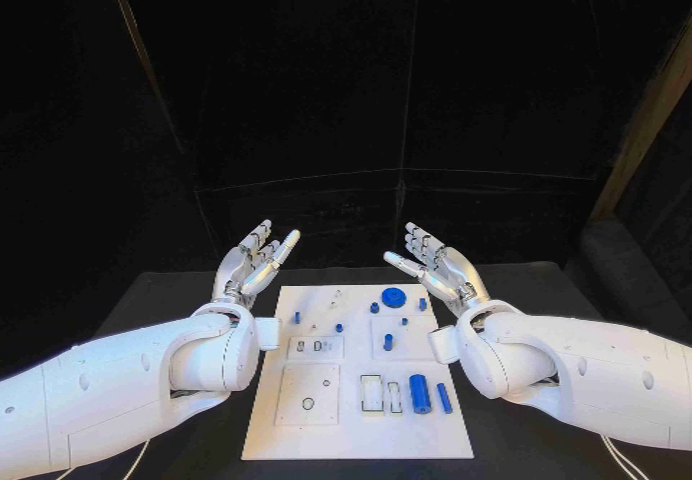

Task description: Assemble the parts on the task board

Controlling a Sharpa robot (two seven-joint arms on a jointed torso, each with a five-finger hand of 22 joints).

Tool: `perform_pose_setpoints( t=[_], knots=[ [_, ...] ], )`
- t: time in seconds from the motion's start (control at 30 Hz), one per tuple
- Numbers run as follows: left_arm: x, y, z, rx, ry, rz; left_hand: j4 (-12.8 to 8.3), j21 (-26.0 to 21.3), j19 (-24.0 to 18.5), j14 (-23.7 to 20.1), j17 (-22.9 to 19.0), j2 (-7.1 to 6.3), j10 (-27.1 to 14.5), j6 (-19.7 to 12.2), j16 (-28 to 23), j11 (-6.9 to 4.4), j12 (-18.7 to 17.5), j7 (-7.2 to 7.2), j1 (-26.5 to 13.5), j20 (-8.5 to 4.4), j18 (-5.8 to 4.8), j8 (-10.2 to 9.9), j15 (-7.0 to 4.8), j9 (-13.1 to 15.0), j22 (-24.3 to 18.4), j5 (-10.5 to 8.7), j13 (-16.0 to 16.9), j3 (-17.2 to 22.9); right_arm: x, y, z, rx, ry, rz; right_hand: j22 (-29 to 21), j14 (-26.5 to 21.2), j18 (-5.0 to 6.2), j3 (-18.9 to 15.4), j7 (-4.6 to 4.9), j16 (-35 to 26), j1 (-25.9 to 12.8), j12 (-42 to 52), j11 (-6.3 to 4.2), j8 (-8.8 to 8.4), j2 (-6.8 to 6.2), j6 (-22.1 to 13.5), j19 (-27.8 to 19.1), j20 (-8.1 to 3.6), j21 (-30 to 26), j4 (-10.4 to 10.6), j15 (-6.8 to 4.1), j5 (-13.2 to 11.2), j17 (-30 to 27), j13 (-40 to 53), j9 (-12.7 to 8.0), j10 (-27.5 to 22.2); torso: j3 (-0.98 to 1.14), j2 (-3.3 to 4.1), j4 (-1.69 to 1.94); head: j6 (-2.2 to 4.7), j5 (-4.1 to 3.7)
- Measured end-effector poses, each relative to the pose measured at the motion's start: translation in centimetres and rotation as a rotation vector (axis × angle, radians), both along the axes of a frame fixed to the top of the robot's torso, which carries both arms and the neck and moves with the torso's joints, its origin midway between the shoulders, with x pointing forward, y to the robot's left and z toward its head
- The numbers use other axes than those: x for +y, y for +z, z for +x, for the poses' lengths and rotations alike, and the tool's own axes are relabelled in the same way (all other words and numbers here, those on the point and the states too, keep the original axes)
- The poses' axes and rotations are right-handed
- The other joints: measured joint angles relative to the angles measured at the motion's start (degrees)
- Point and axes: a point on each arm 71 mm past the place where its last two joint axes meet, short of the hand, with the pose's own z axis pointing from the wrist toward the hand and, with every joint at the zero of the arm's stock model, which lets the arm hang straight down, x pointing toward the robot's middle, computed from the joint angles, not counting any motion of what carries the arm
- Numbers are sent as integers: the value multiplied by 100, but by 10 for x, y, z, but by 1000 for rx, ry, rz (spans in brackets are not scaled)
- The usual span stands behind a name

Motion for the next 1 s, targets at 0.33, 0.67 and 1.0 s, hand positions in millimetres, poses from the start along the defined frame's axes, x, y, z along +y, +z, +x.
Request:
perform_pose_setpoints(
  t=[0.33, 0.67, 1.0],
  knots=[
    [9, 2, -1, -19, 4, -13, 77, 41, 50, 235, 54, 61, 181, 102, 153, 223, 38, 9, 299, 128, 89, 22, 126, 13, 21, 24, 27, 33, -10, 2, 4, -58, 47, -39, 182, 1359, 135, 69, 54, 256, 759, 239, 433, 174, 90, 955, 994, 72, 348, -461, 398, -86, 141, 135, 112, 1302, -11, 3, 9, 8, -21],
    [23, 8, -5, -32, -14, -29, -16, 827, 1765, 2199, 327, 244, 2169, 1774, 871, 771, 432, 115, 814, 182, -137, 362, 399, 191, 417, 75, 214, 215, -24, 21, 22, -142, 37, -108, 430, 4257, 581, 304, 289, 720, 1204, 688, 195, 500, 74, 3241, 2677, 61, 1081, -1013, 79, -420, 263, 246, 262, 4091, -34, 47, 11, 27, -23],
    [27, 21, -10, -78, -97, -44, -571, 1555, 3931, 4030, 365, 484, 4775, 4052, 1066, 429, 778, 498, 1311, 78, 136, 643, -46, 285, 639, 74, 283, 168, -34, 46, 50, -250, 77, -302, 587, 5617, 670, 428, 529, 799, 1247, 560, -95, 502, 92, 4591, 3559, -297, 1636, -1326, -328, -513, 296, 237, 268, 5156, -60, 236, 32, 53, -32]
  ],
)
